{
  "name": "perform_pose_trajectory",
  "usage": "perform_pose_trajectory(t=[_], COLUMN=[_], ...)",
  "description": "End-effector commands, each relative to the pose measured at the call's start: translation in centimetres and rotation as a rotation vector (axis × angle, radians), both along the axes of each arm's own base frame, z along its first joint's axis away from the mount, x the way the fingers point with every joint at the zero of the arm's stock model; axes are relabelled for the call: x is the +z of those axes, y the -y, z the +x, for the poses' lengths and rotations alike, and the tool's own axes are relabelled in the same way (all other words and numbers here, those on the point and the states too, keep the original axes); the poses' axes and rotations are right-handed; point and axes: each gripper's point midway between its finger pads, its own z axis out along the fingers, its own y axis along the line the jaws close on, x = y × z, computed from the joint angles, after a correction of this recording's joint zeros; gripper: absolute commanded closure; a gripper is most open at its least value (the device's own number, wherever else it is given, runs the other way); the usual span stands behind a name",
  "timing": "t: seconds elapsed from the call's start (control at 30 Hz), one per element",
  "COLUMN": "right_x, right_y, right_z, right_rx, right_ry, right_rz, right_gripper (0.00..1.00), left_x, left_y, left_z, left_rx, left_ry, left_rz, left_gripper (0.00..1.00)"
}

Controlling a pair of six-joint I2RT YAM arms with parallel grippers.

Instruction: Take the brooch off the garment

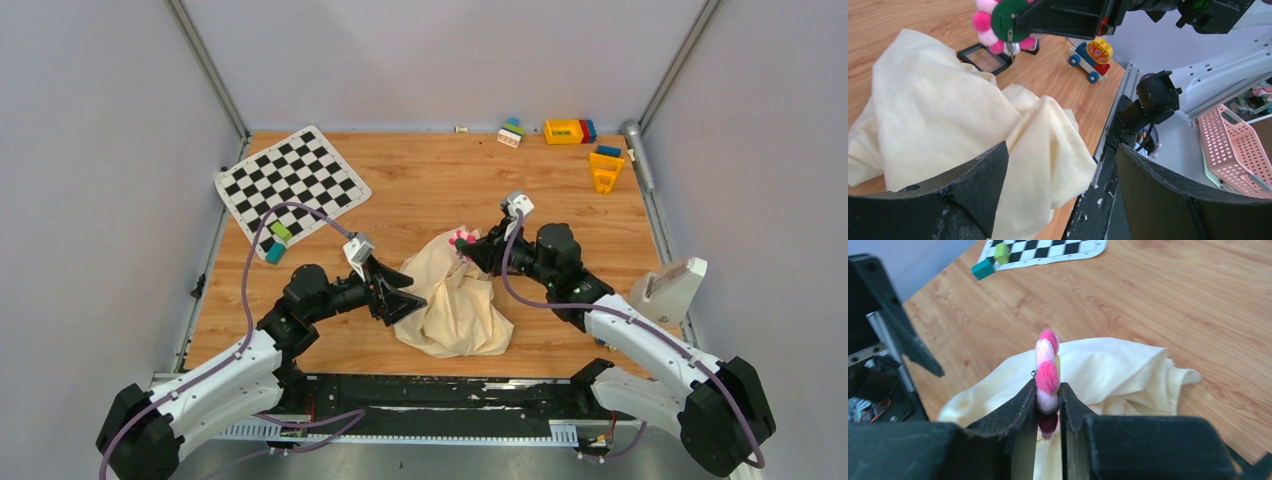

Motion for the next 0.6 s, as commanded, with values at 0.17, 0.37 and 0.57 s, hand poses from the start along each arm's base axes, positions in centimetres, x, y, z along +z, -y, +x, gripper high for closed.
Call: perform_pose_trajectory(t=[0.17,0.37,0.57], right_x=[5.9,9.8,13.5], right_y=[3.5,2.5,0.5], right_z=[3.1,0.9,-3.4], right_rx=[-0.163,-0.053,0.17], right_ry=[0.122,0.116,0.03], right_rz=[0.054,0.132,0.223], right_gripper=[1.0,1.0,1.0], left_x=[3.1,3.5,5.3], left_y=[-0.8,-0.8,-0.5], left_z=[1.3,2.4,3.4], left_rx=[0.069,0.095,0.109], left_ry=[0.132,0.19,0.326], left_rz=[0.031,0.077,0.068], left_gripper=[0.16,0.17,0.16])
